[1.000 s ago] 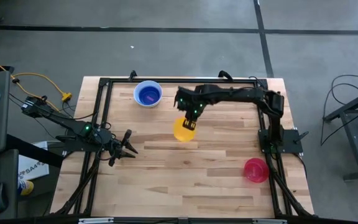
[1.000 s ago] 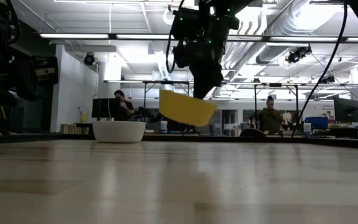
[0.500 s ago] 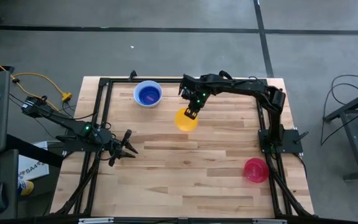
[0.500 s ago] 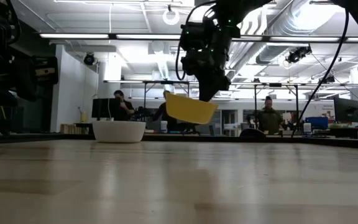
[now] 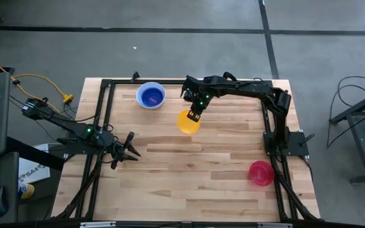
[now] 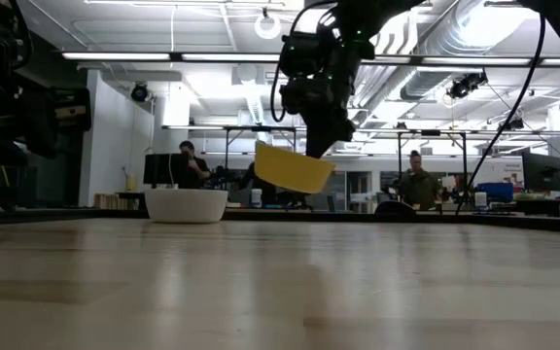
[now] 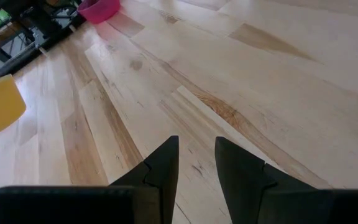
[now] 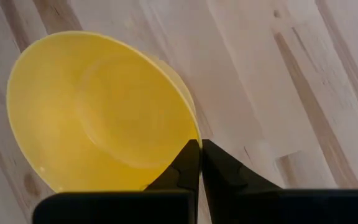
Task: Nest bowls inside each other
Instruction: Stack the yellow bowl on top of the violet bowl
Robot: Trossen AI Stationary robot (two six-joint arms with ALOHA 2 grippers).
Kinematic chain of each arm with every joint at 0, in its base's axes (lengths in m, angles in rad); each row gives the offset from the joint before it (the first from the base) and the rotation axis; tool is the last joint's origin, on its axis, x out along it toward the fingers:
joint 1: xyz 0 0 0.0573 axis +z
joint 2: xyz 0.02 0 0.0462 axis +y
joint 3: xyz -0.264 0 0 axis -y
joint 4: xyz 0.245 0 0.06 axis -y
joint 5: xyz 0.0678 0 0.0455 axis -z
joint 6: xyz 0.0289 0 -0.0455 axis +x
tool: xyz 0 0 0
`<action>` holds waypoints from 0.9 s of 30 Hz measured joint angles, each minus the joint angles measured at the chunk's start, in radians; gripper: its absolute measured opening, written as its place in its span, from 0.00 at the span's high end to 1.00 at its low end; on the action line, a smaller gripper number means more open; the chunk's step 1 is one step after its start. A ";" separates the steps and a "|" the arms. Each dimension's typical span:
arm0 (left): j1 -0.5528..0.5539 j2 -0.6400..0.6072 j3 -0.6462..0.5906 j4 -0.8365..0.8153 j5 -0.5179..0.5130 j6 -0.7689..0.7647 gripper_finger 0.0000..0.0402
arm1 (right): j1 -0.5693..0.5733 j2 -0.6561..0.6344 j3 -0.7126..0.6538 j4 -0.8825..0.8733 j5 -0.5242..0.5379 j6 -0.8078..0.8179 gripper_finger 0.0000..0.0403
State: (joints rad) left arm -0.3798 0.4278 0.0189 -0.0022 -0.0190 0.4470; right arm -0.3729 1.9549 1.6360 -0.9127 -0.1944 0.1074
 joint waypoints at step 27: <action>0.000 0.000 0.003 0.012 0.110 -0.273 0.74 | 0.066 -0.001 0.000 0.131 -0.023 0.048 0.99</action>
State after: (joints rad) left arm -0.3798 0.4274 0.0219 0.0099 0.0913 0.1741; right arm -0.3069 1.9541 1.6356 -0.7816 -0.2176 0.1552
